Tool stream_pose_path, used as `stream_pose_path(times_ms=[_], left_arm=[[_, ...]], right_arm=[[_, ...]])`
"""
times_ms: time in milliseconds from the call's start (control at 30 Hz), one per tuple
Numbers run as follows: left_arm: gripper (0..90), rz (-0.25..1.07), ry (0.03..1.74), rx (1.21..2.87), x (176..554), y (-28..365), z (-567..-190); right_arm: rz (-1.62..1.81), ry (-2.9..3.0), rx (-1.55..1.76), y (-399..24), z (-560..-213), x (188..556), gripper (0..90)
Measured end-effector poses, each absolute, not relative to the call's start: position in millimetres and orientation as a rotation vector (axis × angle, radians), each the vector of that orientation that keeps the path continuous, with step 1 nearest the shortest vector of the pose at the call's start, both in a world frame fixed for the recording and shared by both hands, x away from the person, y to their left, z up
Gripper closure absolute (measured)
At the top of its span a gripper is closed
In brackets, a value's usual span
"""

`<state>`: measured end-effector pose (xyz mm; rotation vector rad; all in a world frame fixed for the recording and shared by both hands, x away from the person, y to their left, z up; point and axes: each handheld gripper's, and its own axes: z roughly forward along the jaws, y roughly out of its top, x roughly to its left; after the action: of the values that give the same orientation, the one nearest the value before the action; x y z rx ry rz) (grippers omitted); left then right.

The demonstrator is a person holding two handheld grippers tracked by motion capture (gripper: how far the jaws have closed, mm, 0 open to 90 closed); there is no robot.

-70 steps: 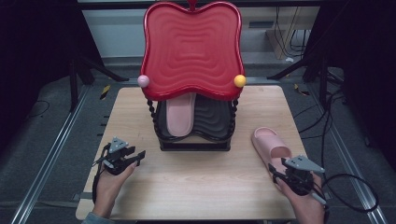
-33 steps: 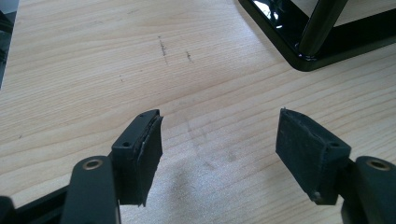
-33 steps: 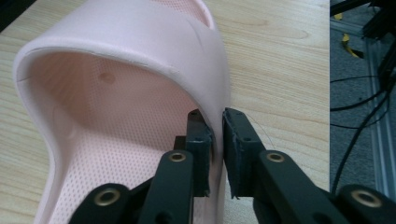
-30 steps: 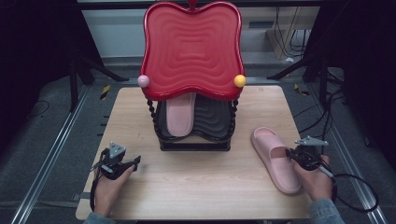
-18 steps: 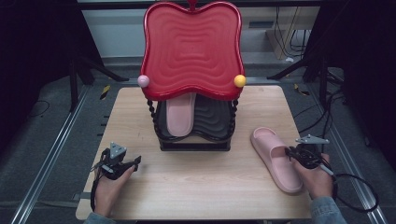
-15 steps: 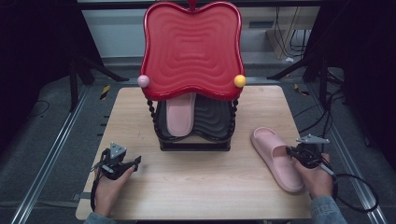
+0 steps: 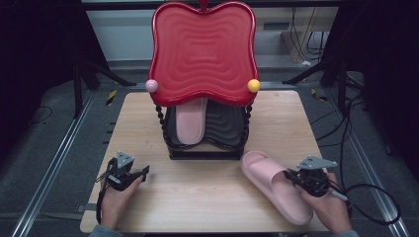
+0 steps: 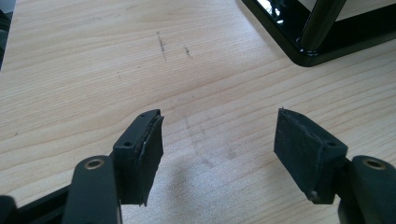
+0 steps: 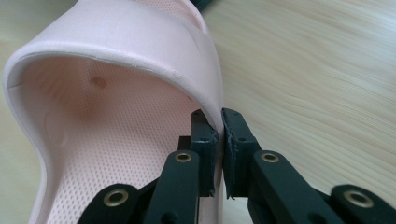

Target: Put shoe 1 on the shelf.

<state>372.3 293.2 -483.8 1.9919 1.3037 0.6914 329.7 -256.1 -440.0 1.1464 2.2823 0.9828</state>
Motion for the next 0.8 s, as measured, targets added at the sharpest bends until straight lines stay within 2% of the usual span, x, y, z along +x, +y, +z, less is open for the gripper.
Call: stream_pose_path(times_ms=[133,400,667,800], left_arm=[[31.8,0.689,1.313,1.99,373,295,-486],[31.4,0.684,1.323,1.984,373,299,-487],[31.4,0.683,1.322,1.986,373,300,-488],[31.4,0.683,1.327,1.982,373,300,-488]], right_arm=[[1.025,2.378,1.041,-219,-442,332,84.4],[1.056,2.485,0.95,-152,-460,365,84.2],[1.039,2.532,0.911,-122,-472,374,81.5],[1.036,2.521,0.94,-126,-467,370,65.0]])
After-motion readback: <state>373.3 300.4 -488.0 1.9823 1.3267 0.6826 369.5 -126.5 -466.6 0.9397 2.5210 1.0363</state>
